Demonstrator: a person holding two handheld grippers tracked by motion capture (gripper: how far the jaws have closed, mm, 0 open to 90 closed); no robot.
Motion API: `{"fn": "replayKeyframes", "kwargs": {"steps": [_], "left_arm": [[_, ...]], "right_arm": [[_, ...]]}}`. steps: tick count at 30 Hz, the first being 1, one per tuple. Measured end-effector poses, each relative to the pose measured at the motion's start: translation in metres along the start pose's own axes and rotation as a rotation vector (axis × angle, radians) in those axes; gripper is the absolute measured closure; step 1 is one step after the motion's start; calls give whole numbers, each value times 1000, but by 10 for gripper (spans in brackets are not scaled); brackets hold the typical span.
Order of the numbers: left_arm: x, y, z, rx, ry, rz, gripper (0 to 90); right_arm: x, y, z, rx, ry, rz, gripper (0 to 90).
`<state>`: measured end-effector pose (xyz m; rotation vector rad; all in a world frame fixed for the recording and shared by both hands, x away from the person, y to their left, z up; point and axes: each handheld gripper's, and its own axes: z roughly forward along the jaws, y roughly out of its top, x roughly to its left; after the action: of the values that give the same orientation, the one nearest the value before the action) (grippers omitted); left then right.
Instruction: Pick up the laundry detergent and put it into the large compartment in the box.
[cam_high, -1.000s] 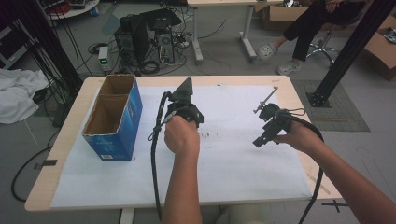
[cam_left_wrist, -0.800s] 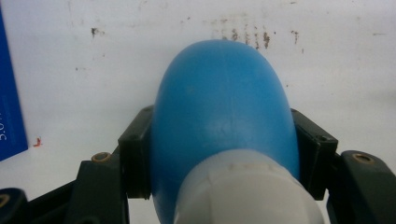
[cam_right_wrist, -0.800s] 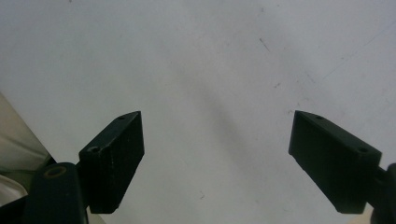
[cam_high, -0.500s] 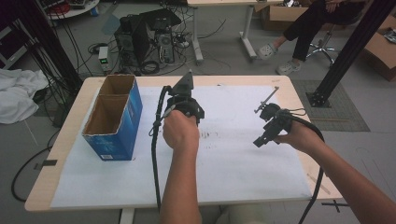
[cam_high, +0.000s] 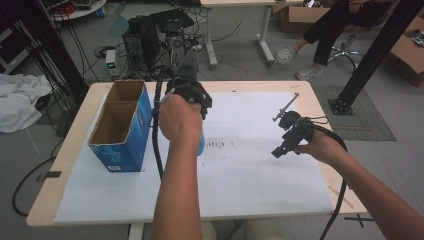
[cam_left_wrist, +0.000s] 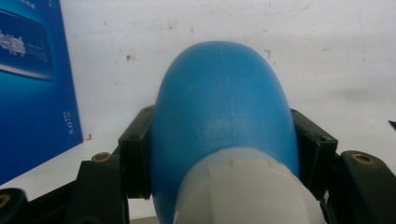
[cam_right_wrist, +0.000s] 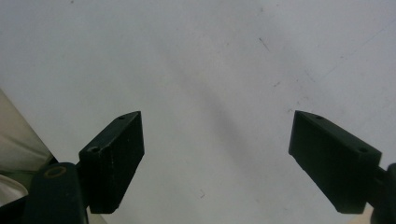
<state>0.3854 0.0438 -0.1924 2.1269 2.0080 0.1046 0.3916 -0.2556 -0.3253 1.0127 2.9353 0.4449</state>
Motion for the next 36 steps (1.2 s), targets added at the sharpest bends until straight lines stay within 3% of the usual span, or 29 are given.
{"fn": "replayKeyframes", "kwargs": {"steps": [8, 13, 23, 28, 30, 36], "left_arm": [[11, 5, -26, -2, 26, 21, 380], [19, 7, -42, -19, 19, 32, 380], [55, 11, -82, -57, 16, 51, 380], [69, 12, -90, -52, 40, 67, 381], [80, 11, -94, -48, 48, 74, 381], [100, 10, -100, -52, 40, 96, 381]], "right_arm": [[-1, 0, 0, 1, -3, 1, 180], [-3, 0, 1, 3, -3, 3, 180], [-6, -2, 0, 6, -4, 20, 180], [-8, -2, -1, 5, -5, 33, 180], [-9, -2, -2, 7, -6, 36, 180], [-8, 1, -1, 11, -7, 39, 180]]}}
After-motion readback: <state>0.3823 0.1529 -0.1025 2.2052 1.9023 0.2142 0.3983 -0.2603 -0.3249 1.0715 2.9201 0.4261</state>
